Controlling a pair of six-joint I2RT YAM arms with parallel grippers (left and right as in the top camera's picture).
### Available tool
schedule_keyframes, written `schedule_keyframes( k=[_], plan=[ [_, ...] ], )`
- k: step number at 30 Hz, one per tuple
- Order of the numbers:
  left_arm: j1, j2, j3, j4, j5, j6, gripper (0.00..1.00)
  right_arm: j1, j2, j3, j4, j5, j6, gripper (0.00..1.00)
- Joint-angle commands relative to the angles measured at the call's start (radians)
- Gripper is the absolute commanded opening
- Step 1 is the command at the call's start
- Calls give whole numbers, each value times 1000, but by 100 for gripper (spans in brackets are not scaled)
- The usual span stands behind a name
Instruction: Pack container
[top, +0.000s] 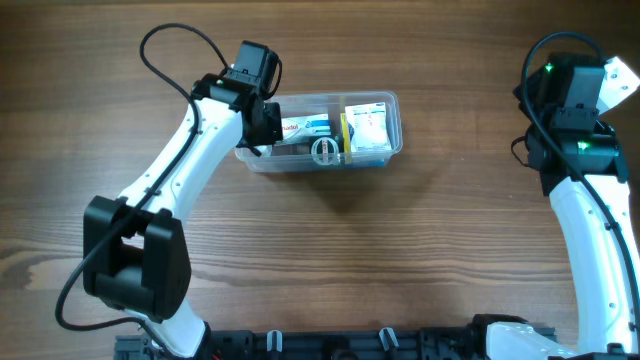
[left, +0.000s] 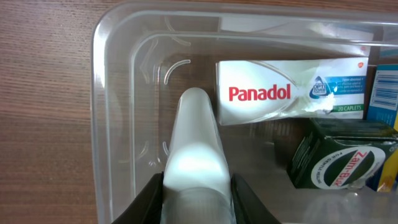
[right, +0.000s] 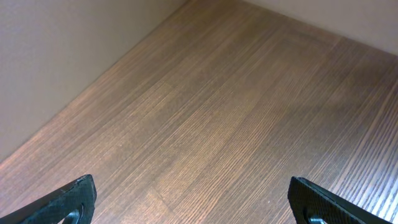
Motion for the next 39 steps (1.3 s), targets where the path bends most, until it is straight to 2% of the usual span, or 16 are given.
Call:
schedule_keyframes(
  k=[1,5,9,18,25,26,27,29,39],
  plan=[
    [5,-1,-7,8,-16,-14,32,2,9,-3,3,9,10,100],
    [5,-1,-7,10,-16,-13,46,2,9,-3,3,9,9,100],
    [5,-1,-7,11,-16,-13,56,2,9,-3,3,9,9,100],
    [5,-8,1,29,-17,-12,61,2,9,-3,3,9,9,100],
    [5,-77,97,-16,-17,17,66,2,9,-3,3,9,10,100],
    [5,-96,115,-29,-23,21,68,2,9,-3,3,9,9,100],
    [5,-117,131,-44,-32,21,76,2,9,-3,3,9,9,100],
    [5,-176,159,-83,-70,21,100,2,9,-3,3,9,9,100],
    [5,-525,172,-316,-110,20,100,2,9,-3,3,9,9,100]
  ],
)
